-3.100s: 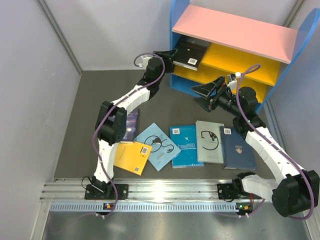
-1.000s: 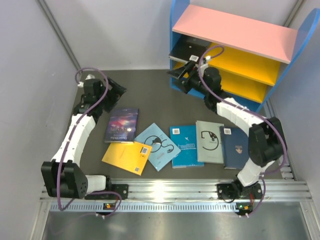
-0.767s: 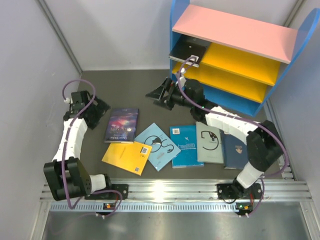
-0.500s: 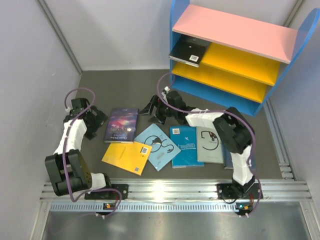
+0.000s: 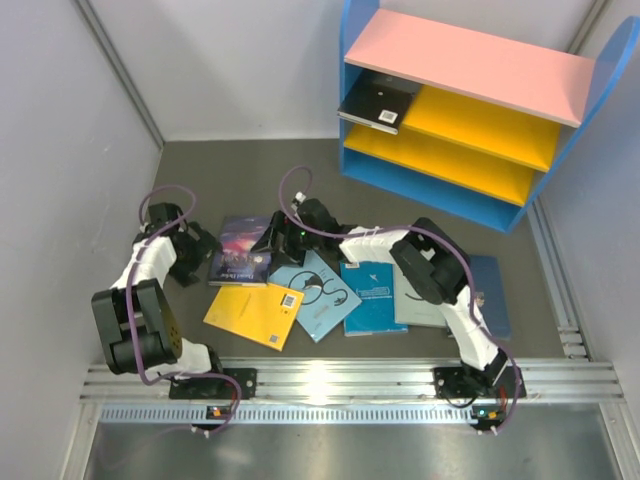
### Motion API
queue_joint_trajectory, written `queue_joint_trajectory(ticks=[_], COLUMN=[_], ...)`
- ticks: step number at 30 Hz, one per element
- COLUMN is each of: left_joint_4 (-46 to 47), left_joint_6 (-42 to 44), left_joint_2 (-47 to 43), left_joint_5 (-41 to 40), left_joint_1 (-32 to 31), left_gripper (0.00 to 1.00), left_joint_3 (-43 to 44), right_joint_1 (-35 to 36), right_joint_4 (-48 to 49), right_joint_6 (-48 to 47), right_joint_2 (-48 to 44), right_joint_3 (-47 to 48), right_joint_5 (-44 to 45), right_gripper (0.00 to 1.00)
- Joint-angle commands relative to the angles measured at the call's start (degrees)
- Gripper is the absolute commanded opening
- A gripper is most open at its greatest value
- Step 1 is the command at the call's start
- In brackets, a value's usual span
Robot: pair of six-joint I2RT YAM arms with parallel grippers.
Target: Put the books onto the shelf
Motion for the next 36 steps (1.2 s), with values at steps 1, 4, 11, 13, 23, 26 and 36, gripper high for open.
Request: queue_joint_trajectory(ticks=[1, 4, 11, 13, 23, 26, 36], left_joint_4=[3.7, 4.5, 3.5, 3.7, -2.8, -2.2, 5.2], left_joint_6=[0.6, 0.3, 0.4, 0.5, 0.9, -2.1, -10.9], left_joint_2=[0.6, 1.6, 4.1, 3.2, -5.4, -9.1, -12.6], left_joint_5=[2.4, 4.0, 9.0, 9.6, 11.0, 14.1, 23.9], left_joint_1=[0.7, 0.8, 1.0, 0.9, 1.5, 1.5, 1.3], left_gripper=[0.98, 0.98, 0.97, 0.97, 0.97, 0.97, 0.97], left_joint_3=[-0.6, -0.9, -0.9, -1.2, 7.1, 7.6, 7.0], right_joint_1=[2.0, 2.4, 2.5, 2.5, -1.2, -4.1, -14.8], right_joint_4=[-0.8, -2.3, 0.0, 2.7, 8.7, 10.1, 4.2], right_joint_6=[0.6, 0.4, 3.2, 4.9, 5.8, 6.6, 4.7], right_joint_2=[3.0, 4.7, 7.9, 8.3, -4.2, -12.7, -40.5], right_joint_3=[3.5, 4.6, 6.2, 6.4, -1.2, -6.9, -21.1], right_joint_5=[1.6, 2.5, 3.3, 2.8, 2.2, 3.1, 3.5], right_gripper=[0.87, 0.87, 0.59, 0.43, 0.00, 0.00, 0.00])
